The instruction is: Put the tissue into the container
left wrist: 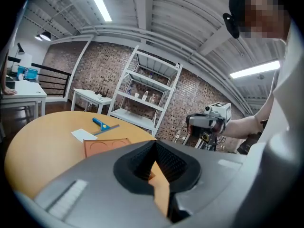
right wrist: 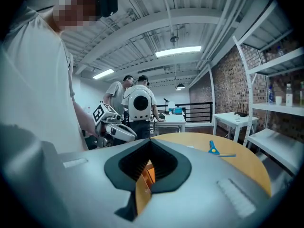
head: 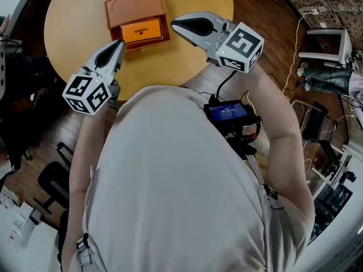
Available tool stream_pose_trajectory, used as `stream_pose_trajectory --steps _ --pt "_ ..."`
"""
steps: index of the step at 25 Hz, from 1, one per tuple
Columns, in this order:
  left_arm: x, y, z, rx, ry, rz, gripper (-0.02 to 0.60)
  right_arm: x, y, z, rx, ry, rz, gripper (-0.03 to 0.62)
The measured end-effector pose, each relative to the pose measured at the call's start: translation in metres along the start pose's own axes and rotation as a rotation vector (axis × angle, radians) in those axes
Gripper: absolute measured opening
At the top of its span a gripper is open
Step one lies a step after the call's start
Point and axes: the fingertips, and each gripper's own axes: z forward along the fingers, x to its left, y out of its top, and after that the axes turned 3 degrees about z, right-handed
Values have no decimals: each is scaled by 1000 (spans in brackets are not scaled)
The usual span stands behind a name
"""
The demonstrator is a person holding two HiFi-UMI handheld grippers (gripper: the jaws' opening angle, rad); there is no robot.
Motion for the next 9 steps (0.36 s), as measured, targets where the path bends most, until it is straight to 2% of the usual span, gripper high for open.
stream_pose_trajectory --steps 9 --pt "-11 -1 10 16 -29 8 0 -5 -1 -4 -8 -33 -4 -3"
